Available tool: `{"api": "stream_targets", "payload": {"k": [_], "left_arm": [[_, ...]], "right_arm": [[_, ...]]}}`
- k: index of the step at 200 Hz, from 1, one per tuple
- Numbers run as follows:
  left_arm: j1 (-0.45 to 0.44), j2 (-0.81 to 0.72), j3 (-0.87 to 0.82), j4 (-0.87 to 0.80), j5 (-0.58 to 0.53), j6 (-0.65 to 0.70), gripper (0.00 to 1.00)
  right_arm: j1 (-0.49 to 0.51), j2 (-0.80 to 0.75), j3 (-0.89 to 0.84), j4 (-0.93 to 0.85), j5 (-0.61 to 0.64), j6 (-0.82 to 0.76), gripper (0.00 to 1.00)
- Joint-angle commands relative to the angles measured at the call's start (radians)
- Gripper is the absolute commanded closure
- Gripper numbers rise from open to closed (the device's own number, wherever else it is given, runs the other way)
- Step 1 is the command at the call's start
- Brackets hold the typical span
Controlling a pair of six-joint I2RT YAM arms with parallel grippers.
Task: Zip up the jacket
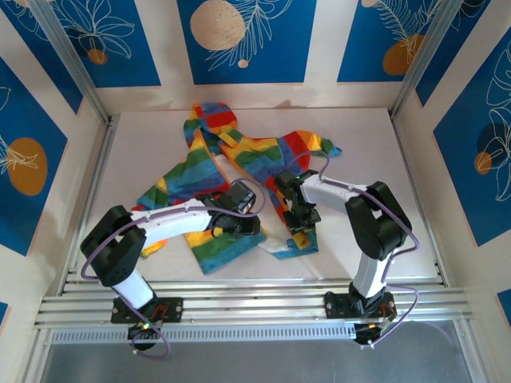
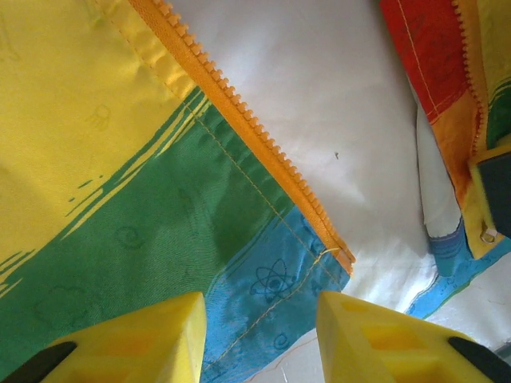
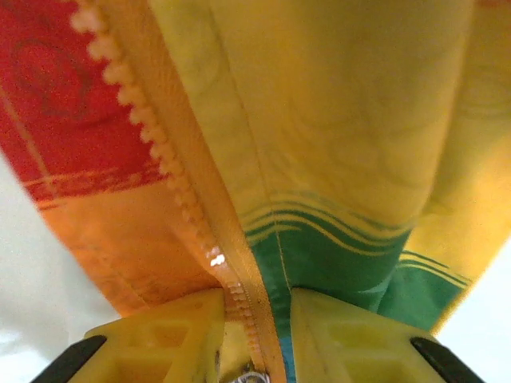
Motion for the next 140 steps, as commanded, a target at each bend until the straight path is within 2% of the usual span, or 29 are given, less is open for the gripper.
{"api": "stream_targets", "payload": {"k": [1, 27, 56, 84, 113, 140], "left_arm": [[-0.003, 0.010, -0.019, 0.010, 0.015, -0.008, 0.60], [-0.004, 0.007, -0.029, 0.017, 0.012, -0.011, 0.60], [-0.003, 0.003, -0.032, 0.013, 0.007, -0.010, 0.60], [0.006, -0.011, -0.038, 0.010, 0.004, -0.007, 0.60], [0.016, -0.034, -0.048, 0.005, -0.002, -0.002, 0.60], [0.024, -0.044, -0.060, 0.010, 0.001, -0.001, 0.60]], "right_arm": [[0.009, 0.029, 0.005, -0.030, 0.019, -0.005, 0.71], [0.009, 0.037, 0.012, -0.048, 0.055, 0.016, 0.73], [0.008, 0.009, 0.013, -0.058, 0.079, 0.027, 0.90], [0.001, -0.036, 0.015, -0.073, 0.104, 0.030, 1.00], [-0.009, -0.083, 0.028, -0.096, 0.127, 0.030, 1.00], [-0.001, -0.125, 0.058, -0.112, 0.092, 0.027, 1.00]]}}
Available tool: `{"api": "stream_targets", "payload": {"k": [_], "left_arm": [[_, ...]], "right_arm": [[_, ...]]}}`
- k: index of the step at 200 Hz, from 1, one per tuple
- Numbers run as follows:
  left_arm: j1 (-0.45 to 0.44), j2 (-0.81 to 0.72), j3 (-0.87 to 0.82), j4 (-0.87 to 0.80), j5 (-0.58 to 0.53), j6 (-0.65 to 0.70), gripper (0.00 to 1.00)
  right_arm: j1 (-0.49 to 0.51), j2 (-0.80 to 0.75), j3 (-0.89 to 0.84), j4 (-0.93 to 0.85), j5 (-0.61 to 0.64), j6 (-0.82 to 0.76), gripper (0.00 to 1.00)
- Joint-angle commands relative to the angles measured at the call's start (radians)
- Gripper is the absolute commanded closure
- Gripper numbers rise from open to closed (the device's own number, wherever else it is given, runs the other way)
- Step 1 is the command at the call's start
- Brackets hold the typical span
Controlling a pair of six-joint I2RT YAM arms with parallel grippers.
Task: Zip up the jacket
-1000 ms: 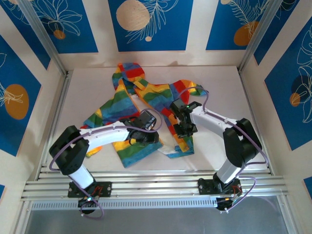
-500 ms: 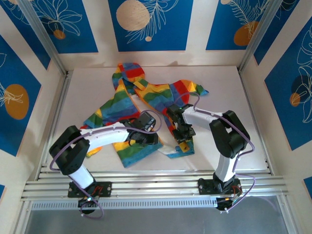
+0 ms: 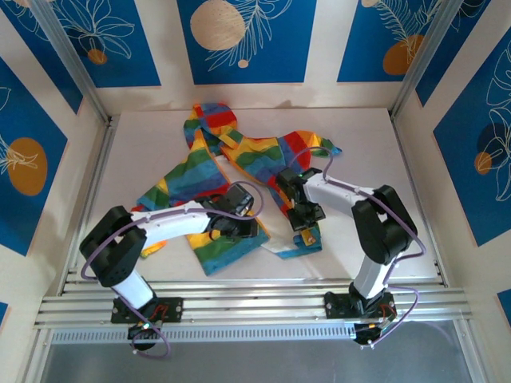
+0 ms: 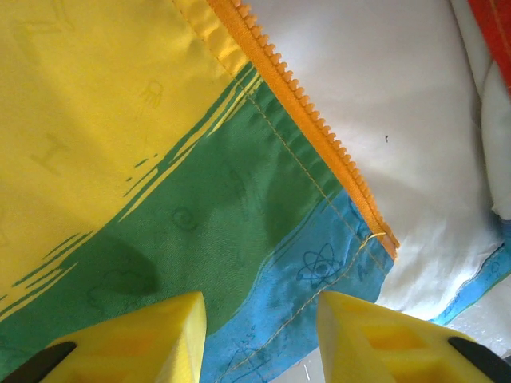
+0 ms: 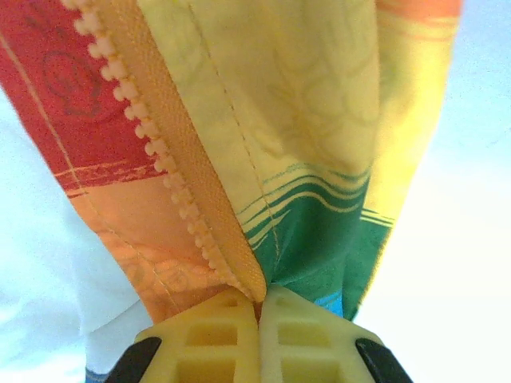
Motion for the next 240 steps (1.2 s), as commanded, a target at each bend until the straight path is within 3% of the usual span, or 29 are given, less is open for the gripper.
{"api": "stream_targets", "payload": {"k": [1, 68, 94, 114, 146, 199, 240], "left_arm": [[0.013, -0.033, -0.018, -0.006, -0.001, -0.001, 0.60], [0.040, -0.065, -0.076, 0.022, 0.012, -0.024, 0.60], [0.053, -0.100, -0.107, 0.022, 0.008, -0.034, 0.60], [0.059, -0.123, -0.121, 0.014, 0.010, -0.038, 0.60], [0.060, -0.162, -0.145, 0.006, 0.018, -0.064, 0.59], [0.012, -0.156, -0.153, 0.044, 0.014, -0.171, 0.58], [-0.076, -0.105, -0.129, 0.022, -0.076, -0.308, 0.45]], "right_arm": [[0.005, -0.056, 0.044, -0.051, -0.009, 0.005, 1.00], [0.137, 0.010, 0.220, -0.157, -0.077, 0.069, 1.00], [0.189, 0.098, 0.295, -0.167, -0.176, 0.090, 1.00], [0.215, 0.139, 0.315, -0.131, -0.262, 0.110, 0.89], [0.198, 0.090, 0.292, -0.064, -0.335, 0.157, 0.76], [0.145, 0.019, 0.196, 0.028, -0.373, 0.187, 0.77], [0.105, 0.036, 0.069, 0.166, -0.458, 0.230, 0.79]]}}
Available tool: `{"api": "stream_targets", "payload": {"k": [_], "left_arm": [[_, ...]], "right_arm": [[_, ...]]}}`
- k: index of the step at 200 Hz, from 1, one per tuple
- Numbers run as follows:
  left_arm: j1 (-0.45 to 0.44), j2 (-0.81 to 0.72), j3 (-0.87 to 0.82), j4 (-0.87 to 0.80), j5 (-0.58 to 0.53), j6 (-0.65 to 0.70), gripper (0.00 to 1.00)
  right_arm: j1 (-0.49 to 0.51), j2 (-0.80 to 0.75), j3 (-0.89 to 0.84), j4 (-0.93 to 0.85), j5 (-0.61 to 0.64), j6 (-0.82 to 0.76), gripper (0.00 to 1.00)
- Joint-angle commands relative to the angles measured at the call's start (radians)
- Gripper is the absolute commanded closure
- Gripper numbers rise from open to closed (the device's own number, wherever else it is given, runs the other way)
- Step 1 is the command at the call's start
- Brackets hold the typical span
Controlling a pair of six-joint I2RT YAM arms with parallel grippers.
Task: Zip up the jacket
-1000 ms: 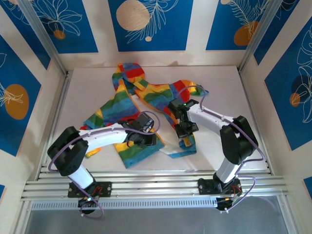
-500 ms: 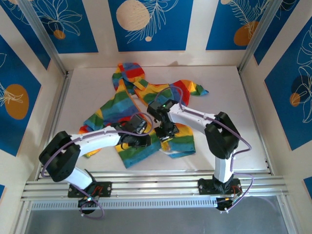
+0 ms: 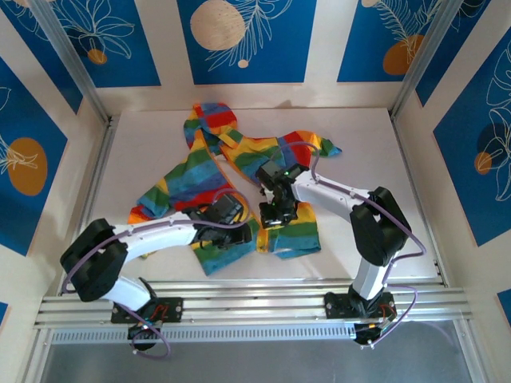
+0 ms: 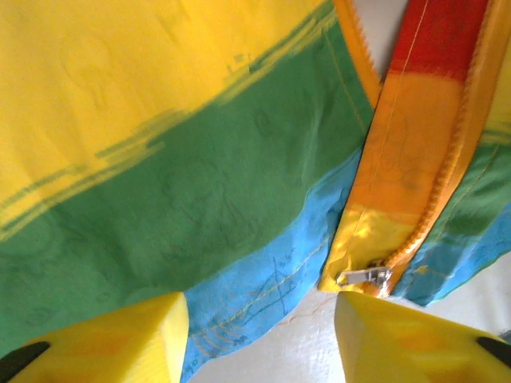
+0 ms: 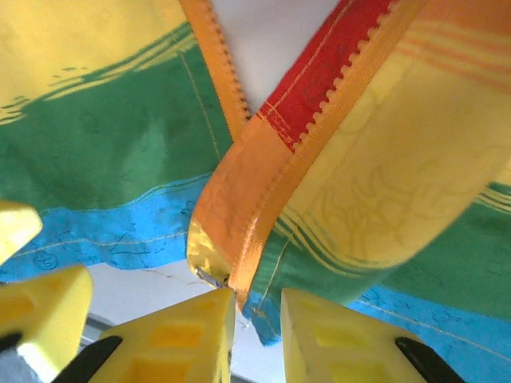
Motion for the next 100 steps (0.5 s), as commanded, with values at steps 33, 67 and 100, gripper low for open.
{"api": "stream_targets", "payload": {"k": [33, 67, 100], "left_arm": [[-0.070, 0.091, 0.034, -0.020, -0.097, -0.197, 0.45], [-0.069, 0.101, 0.018, -0.089, -0.108, -0.213, 0.46], [-0.051, 0.020, -0.053, -0.199, -0.165, -0.201, 0.46]], "right_arm": [[-0.055, 0.036, -0.105, 0.065, -0.044, 0.037, 0.80], [-0.123, 0.030, -0.165, 0.068, -0.041, 0.008, 0.80], [-0.173, 0.054, -0.190, 0.064, -0.029, -0.034, 0.81]]}}
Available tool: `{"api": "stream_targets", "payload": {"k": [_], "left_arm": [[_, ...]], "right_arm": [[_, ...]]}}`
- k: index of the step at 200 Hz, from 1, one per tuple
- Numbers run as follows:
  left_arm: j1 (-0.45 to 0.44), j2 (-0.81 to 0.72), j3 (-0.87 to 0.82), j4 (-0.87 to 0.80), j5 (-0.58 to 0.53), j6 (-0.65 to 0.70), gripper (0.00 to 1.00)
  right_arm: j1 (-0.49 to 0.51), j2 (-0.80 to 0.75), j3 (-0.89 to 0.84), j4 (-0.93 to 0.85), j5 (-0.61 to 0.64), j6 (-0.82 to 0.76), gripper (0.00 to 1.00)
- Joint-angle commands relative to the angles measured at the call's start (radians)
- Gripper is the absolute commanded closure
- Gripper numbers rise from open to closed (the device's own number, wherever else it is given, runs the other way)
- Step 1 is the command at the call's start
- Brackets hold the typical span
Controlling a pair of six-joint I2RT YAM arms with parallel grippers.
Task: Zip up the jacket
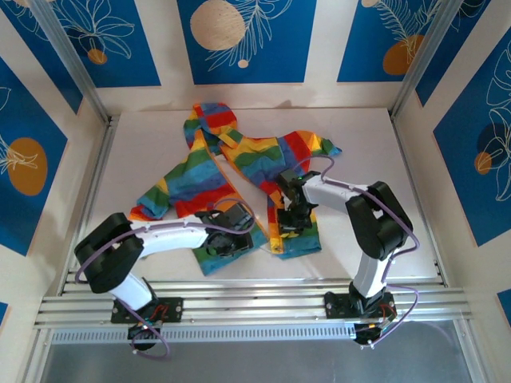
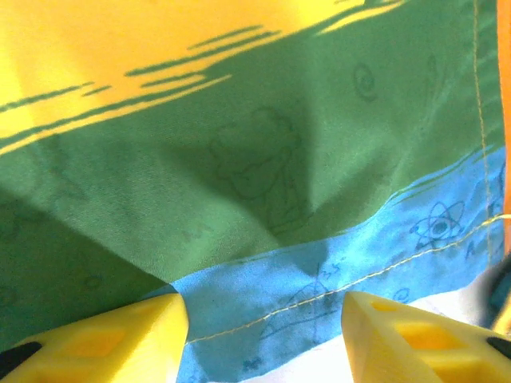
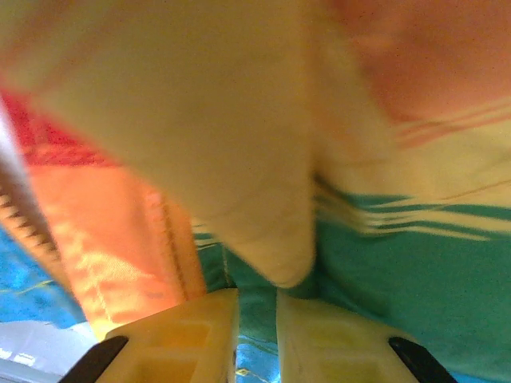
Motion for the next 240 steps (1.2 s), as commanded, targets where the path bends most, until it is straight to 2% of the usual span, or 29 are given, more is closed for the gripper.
{"api": "stream_targets", "payload": {"k": [1, 39, 64, 104, 145, 193, 240], "left_arm": [[0.011, -0.063, -0.064, -0.156, -0.074, -0.015, 0.46], [0.054, -0.179, -0.151, -0.166, -0.078, 0.011, 0.46], [0.080, -0.200, -0.108, -0.248, -0.094, 0.083, 0.46], [0.089, -0.203, -0.044, -0.283, -0.082, 0.149, 0.46], [0.089, -0.232, -0.022, -0.215, -0.029, 0.163, 0.49], [0.089, -0.216, -0.097, -0.019, 0.083, 0.124, 0.54], [0.088, -0.192, -0.161, 0.048, 0.121, 0.105, 0.57]], "right_arm": [[-0.025, 0.025, -0.018, -0.011, -0.001, -0.036, 0.80], [-0.035, 0.041, -0.011, -0.011, 0.006, -0.055, 0.81], [-0.014, 0.029, 0.008, -0.021, 0.018, -0.053, 0.81], [0.062, -0.093, 0.074, -0.063, 0.051, -0.013, 0.79], [0.155, -0.121, 0.165, -0.115, 0.066, 0.042, 0.78], [0.245, -0.022, 0.132, 0.059, -0.134, 0.168, 0.82], [0.292, 0.046, 0.112, 0.132, -0.139, 0.242, 0.81]]}}
